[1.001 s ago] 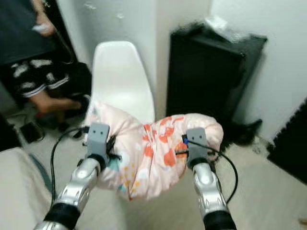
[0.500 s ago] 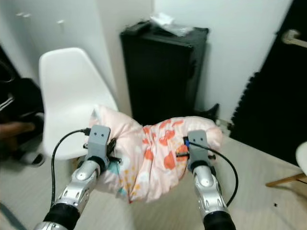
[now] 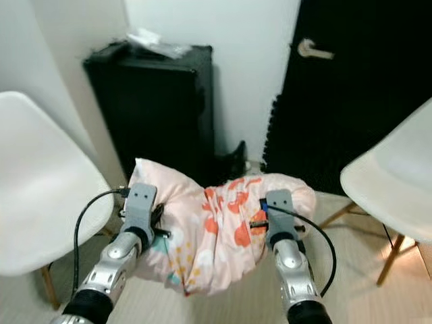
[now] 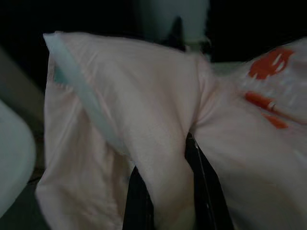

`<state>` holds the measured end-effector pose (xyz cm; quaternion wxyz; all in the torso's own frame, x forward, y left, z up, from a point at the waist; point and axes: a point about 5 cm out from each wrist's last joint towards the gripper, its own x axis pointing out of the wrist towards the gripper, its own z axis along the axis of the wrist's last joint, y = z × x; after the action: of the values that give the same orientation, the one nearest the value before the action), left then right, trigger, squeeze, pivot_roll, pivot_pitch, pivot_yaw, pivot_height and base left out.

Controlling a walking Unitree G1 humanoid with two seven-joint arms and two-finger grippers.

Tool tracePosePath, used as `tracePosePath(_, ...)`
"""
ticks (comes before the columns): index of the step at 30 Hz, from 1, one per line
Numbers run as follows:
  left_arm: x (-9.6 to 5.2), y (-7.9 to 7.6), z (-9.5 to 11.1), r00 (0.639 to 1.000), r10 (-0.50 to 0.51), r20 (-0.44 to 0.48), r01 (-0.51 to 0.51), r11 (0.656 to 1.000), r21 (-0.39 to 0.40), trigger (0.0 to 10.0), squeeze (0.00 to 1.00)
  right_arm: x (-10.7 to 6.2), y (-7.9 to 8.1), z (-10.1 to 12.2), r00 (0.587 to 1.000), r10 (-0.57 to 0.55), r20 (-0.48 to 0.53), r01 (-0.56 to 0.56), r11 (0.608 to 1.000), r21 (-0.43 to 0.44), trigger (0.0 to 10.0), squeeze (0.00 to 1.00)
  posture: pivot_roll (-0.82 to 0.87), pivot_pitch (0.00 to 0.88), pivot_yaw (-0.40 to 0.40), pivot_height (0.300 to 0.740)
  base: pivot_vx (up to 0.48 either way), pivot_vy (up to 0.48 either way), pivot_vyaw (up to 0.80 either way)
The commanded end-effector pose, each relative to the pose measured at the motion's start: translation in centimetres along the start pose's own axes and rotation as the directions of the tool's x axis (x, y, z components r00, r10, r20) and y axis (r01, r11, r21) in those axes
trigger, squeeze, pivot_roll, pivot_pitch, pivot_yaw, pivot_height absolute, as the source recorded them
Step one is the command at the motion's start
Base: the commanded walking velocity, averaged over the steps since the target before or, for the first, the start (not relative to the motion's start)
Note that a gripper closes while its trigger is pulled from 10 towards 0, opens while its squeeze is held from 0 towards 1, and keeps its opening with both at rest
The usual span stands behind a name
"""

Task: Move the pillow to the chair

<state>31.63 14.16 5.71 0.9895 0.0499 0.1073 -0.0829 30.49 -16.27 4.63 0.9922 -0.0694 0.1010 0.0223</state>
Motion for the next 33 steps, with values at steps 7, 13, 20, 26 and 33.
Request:
tracePosePath(7,0.4,-0.2,0.3,1.0,0.001,0.004,-0.001,1.0,0.028,10.0,0.0,0.4,0.1,0.9,0.999,0.004,0.046,-0.004,1.0,0.001,10.0,0.0,-0.01,0.038,0.019,0.74,0.0,0.0,-0.8)
tracePosePath(13,0.4,-0.4,0.0,1.0,0.012,-0.006,-0.012,1.0,0.017,10.0,0.0,0.3,-0.1,0.3,1.0,-0.001,0.023,0.001,1.0,0.003,10.0,0.0,-0.02,0.038,0.018,0.74,0.0,0.0,-0.8)
tracePosePath(20,0.4,-0.7,-0.1,1.0,-0.005,-0.009,0.005,0.999,0.035,10.0,0.0,0.2,-0.1,0.0,1.0,0.001,0.009,-0.001,1.0,-0.002,10.0,0.0,-0.01,0.036,0.015,0.74,0.0,0.0,-0.8)
tracePosePath(26,0.4,-0.7,0.0,1.0,-0.01,-0.002,0.01,0.998,0.056,10.0,0.0,0.4,0.0,0.1,1.0,0.0,0.014,0.0,1.0,0.002,10.0,0.0,-0.01,0.036,0.012,0.74,0.0,0.0,-0.8)
tracePosePath(33,0.4,-0.6,0.0,1.0,0.009,0.001,-0.009,0.999,0.038,10.0,0.0,0.5,0.3,0.2,1.0,0.014,0.018,-0.013,1.0,-0.012,10.0,0.0,0.0,0.038,0.007,0.74,0.0,0.0,-0.8)
